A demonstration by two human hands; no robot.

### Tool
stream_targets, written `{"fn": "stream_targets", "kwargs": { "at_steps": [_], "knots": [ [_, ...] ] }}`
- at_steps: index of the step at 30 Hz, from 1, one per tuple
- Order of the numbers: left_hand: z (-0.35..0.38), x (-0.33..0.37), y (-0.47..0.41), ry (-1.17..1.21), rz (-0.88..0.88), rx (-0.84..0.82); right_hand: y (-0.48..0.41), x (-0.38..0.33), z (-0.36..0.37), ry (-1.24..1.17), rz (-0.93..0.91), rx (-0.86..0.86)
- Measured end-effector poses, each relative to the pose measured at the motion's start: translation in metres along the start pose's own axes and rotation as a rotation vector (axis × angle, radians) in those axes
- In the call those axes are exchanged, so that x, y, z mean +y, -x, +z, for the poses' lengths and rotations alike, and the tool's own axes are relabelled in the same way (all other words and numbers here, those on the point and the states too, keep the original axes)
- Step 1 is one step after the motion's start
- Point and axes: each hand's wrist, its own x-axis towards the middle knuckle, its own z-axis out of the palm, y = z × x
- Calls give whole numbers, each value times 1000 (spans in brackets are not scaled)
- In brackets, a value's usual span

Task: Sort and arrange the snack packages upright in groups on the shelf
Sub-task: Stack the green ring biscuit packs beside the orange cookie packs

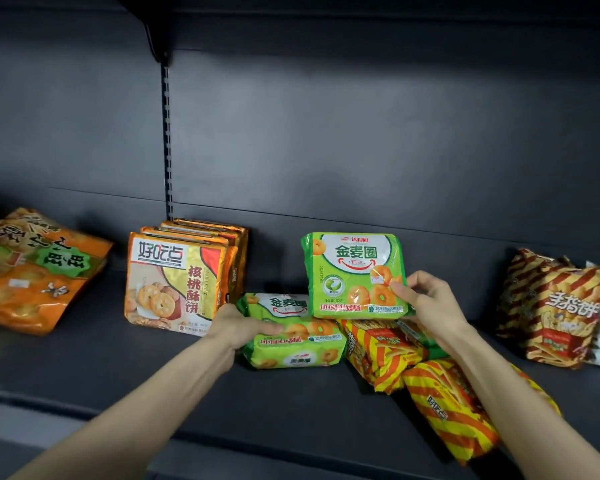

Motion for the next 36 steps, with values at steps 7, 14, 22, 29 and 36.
{"fn": "stream_targets", "kwargs": {
  "at_steps": [7, 14, 22, 29, 36],
  "knots": [
    [-1, -8, 1, -12, 203, -28, 3, 0, 1, -16, -5, -17],
    [0, -3, -15, -187, 506, 78, 2, -7, -2, -58, -18, 43],
    [8, -2, -46, -266, 510, 167, -7, -21, 26, 95, -97, 209],
    [7, 1, -68, -361, 456, 159, -10, -18, 53, 214, -104, 243],
    [4, 18, -61, 306, 153, -138, -15, -17, 62, 313, -120, 242]
  ]
}}
